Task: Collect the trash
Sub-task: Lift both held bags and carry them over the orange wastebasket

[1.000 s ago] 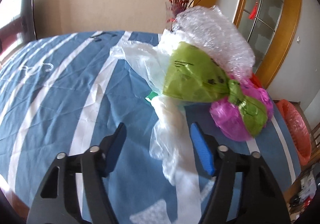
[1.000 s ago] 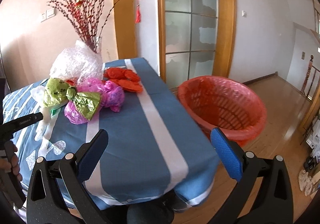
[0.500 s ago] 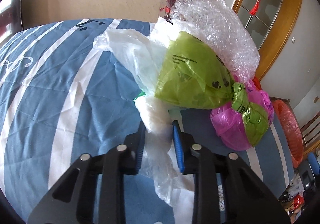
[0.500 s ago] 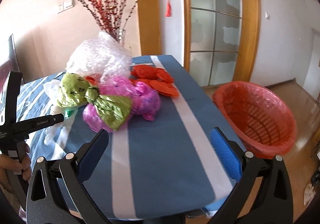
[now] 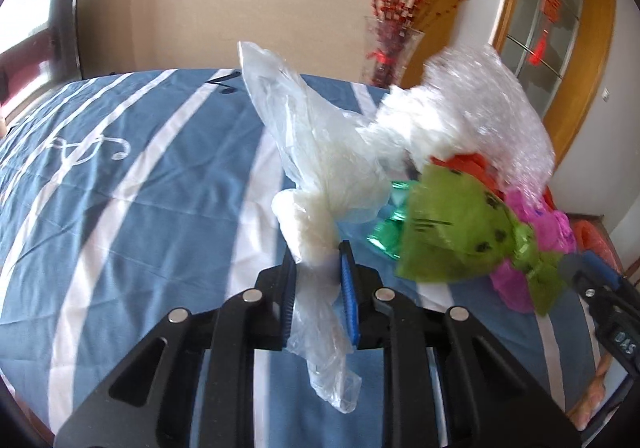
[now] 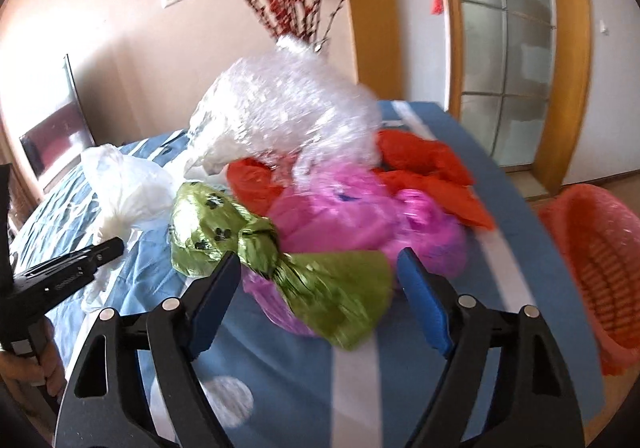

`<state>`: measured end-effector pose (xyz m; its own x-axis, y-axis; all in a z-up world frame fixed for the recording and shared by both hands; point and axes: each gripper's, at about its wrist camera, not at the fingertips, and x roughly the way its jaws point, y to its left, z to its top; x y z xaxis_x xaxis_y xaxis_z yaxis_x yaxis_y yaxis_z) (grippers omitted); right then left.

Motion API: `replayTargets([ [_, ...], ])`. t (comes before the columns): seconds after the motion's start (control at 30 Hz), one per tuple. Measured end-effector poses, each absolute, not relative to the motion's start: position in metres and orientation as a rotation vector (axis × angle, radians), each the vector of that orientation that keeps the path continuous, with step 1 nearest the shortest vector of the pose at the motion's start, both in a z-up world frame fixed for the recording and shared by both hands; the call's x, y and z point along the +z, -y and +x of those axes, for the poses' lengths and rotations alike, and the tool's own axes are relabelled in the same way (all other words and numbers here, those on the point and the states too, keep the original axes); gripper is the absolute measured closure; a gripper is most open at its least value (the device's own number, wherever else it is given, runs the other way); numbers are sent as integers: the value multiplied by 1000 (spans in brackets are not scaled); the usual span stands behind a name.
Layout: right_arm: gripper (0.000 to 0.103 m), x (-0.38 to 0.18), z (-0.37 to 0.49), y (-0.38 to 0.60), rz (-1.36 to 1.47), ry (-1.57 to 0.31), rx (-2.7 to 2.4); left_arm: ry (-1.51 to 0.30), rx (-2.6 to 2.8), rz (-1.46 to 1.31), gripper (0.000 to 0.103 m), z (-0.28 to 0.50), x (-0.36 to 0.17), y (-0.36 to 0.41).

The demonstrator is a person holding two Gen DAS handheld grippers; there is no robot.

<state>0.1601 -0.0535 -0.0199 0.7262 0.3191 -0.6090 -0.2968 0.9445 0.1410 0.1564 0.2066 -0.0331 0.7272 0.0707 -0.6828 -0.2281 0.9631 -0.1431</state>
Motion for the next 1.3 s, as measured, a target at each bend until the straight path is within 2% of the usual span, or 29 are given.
replayTargets([
  [0.23,28,-34,172,24,-65,-711,382,-746,198,-251,82,162,-35,-224],
  [0.43,68,-46,173,18,-106,-772,399,-741,189,-249,81,164,-35,-221],
  [0.47,78,-45,171,19,-101,-776,404,-738,187,-248,81,163,-34,-220],
  [0.5,82,-43,170,22,-94,-781,409,-735,184,-247,81,163,-32,-219],
  [0.6,85,-39,166,29,-53,-781,426,-723,174,-248,82,160,-27,-214],
  [0.93,85,0,145,85,54,-673,376,-666,71,-228,81,148,2,-178],
  [1.3,85,16,136,158,126,-572,150,-614,-131,-167,81,142,31,-102],
])
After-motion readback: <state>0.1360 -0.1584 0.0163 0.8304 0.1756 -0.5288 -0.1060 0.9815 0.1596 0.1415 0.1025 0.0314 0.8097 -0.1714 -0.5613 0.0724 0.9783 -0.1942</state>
